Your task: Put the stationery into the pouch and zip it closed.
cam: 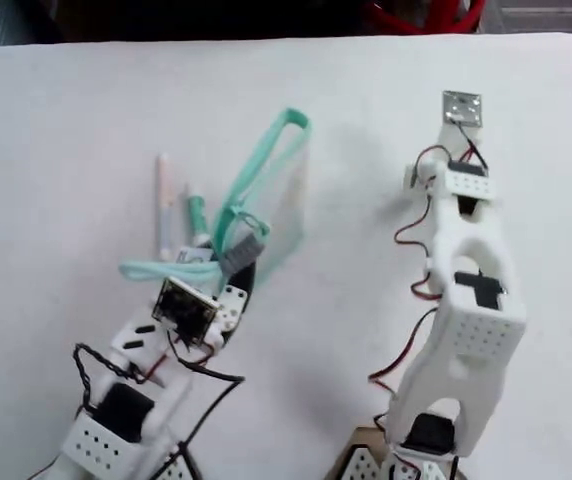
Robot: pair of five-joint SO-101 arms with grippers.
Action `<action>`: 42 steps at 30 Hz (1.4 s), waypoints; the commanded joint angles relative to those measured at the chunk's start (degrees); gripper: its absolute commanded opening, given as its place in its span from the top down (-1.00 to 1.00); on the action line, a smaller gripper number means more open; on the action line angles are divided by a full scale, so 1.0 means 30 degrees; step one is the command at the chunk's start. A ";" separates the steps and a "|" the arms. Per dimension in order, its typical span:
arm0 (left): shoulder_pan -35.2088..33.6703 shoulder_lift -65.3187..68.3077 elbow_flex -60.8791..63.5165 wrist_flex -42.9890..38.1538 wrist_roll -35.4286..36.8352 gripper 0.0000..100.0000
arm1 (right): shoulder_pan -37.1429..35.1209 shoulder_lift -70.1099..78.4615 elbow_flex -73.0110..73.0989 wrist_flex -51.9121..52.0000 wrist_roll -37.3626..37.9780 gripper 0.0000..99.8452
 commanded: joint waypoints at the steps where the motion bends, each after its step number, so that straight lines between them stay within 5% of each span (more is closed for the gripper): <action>1: -0.0073 0.0103 0.0029 0.0205 0.0117 0.92 | 0.0513 0.0249 -0.1993 0.1011 -0.0440 0.74; 10: -0.0103 0.0103 0.0029 0.0234 0.0059 0.92 | 0.0454 -0.0835 -0.1817 0.1861 -0.0557 0.75; 16: -0.0103 0.0103 0.0029 0.0205 0.0029 0.92 | 0.1421 -0.4791 0.2315 -0.0513 -0.1582 0.96; 26: -0.0132 0.0103 0.0029 0.0264 0.0029 0.92 | 0.1744 -0.4938 0.4601 -0.3736 -0.1495 0.60; 32: -0.0190 0.0103 0.0029 0.0293 0.0029 0.92 | 0.1597 -0.1128 0.1143 -0.2828 -0.0821 0.63; 39: -0.0132 0.0103 0.0029 0.0322 0.0029 0.92 | 0.1451 0.4498 -0.7678 0.3707 0.0996 0.64; 42: -0.0103 0.0103 0.0029 0.0322 0.0029 0.92 | 0.1509 0.6491 -1.1253 0.6374 0.1055 0.79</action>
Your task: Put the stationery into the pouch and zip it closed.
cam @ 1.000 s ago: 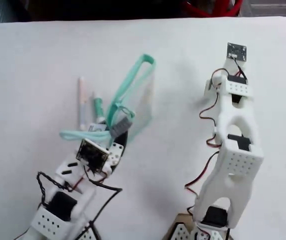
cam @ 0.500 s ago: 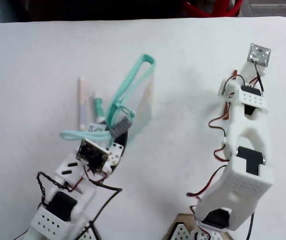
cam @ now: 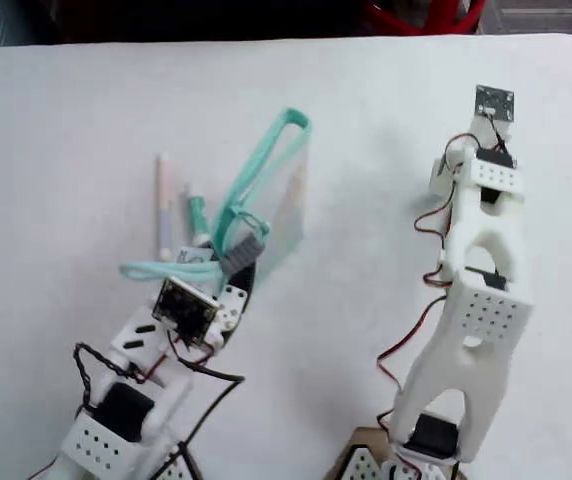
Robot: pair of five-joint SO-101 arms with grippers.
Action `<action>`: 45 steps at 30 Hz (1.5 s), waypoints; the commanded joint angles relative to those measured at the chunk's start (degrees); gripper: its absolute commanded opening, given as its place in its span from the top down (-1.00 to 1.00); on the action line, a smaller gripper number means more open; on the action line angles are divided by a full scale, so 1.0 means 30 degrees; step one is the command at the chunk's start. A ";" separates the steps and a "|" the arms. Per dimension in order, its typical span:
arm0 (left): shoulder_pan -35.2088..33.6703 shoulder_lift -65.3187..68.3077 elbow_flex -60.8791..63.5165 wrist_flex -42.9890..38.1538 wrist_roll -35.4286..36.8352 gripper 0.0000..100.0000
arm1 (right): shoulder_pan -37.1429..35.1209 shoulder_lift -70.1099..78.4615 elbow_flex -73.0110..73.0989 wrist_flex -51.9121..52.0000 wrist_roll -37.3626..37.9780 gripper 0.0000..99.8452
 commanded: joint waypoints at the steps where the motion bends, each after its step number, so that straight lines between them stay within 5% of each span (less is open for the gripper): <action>1: -0.0103 0.0103 0.0029 0.0293 0.0029 0.92 | -0.0044 0.2242 -0.4747 0.2711 0.0352 0.90; 27: -0.0103 0.0161 0.0029 0.0293 0.0029 0.92 | -0.0777 1.0066 -2.2037 1.2059 0.0264 0.96; 45: -0.0073 0.0161 0.0029 0.0293 0.0059 0.92 | -0.2505 0.8190 -2.1714 1.3788 0.0176 0.96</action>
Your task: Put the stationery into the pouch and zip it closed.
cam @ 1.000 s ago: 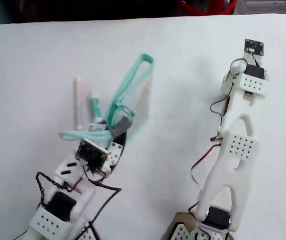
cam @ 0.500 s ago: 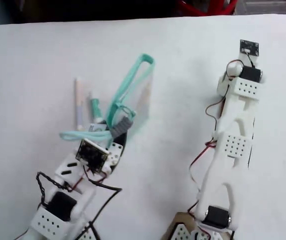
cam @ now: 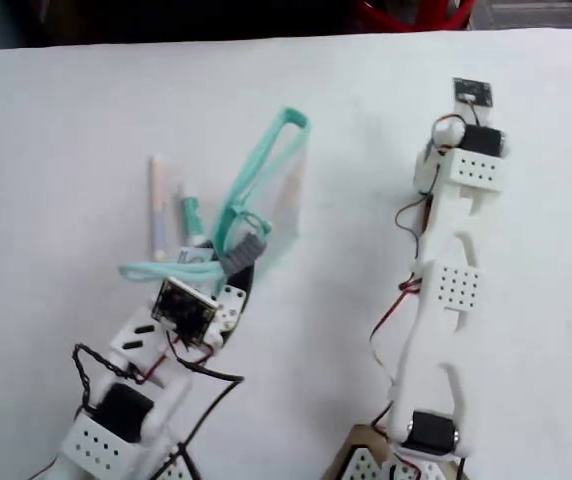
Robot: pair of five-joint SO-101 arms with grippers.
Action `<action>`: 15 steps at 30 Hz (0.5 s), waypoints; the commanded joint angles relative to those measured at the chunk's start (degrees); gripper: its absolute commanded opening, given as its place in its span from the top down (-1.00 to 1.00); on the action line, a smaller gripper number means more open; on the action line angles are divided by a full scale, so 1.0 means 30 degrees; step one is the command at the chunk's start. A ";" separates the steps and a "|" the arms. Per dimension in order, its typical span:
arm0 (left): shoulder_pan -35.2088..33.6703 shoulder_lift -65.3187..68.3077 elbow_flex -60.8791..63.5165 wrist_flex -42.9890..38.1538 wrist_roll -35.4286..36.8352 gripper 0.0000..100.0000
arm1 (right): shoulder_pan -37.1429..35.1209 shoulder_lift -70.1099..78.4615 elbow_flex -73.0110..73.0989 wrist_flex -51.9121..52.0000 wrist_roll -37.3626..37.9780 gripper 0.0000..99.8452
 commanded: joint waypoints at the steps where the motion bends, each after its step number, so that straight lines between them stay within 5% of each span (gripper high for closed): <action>1: -0.0073 0.0161 0.0029 0.0293 0.0059 0.92 | -0.0952 -0.1656 -0.0557 0.0308 0.0059 0.96; 15: -0.0073 0.0161 0.0029 0.0205 0.0029 0.92 | -0.0747 -0.2564 0.0088 0.0425 -0.1905 0.96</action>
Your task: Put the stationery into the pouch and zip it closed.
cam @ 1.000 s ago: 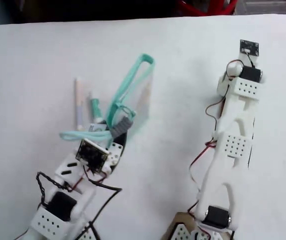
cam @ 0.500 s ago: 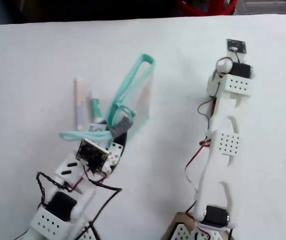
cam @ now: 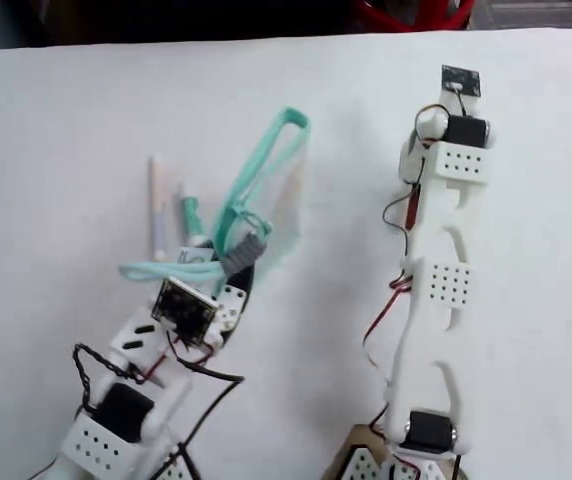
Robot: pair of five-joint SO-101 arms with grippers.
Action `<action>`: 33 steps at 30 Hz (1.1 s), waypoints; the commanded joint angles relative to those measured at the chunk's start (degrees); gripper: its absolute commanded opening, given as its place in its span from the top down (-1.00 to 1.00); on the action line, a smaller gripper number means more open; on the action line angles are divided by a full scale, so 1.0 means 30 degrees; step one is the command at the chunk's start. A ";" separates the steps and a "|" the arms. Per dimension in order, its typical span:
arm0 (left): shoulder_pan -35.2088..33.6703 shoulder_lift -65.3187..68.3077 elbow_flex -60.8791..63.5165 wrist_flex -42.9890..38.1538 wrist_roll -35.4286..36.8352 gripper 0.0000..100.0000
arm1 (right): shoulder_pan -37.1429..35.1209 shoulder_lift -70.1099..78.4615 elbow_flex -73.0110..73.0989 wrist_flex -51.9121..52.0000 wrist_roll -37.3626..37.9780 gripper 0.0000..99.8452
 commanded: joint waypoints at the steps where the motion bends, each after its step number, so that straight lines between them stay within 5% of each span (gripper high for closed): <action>1: -0.0073 0.0161 0.0029 0.0205 0.0029 0.92 | -0.0308 -0.1890 0.0498 0.0132 -0.0147 0.96; 15: -0.0073 0.0132 0.0029 0.0293 0.0029 0.92 | -0.2212 -1.2821 1.5912 -0.0044 -0.0059 0.96; 25: -0.0220 0.0132 0.0029 0.0293 0.0000 0.92 | -0.2095 -1.9238 1.6938 -0.0044 -0.0029 0.97; 33: -0.0190 0.0132 0.0029 0.0293 0.0000 0.92 | -0.4469 -2.6388 1.7026 -0.0366 -0.0029 0.96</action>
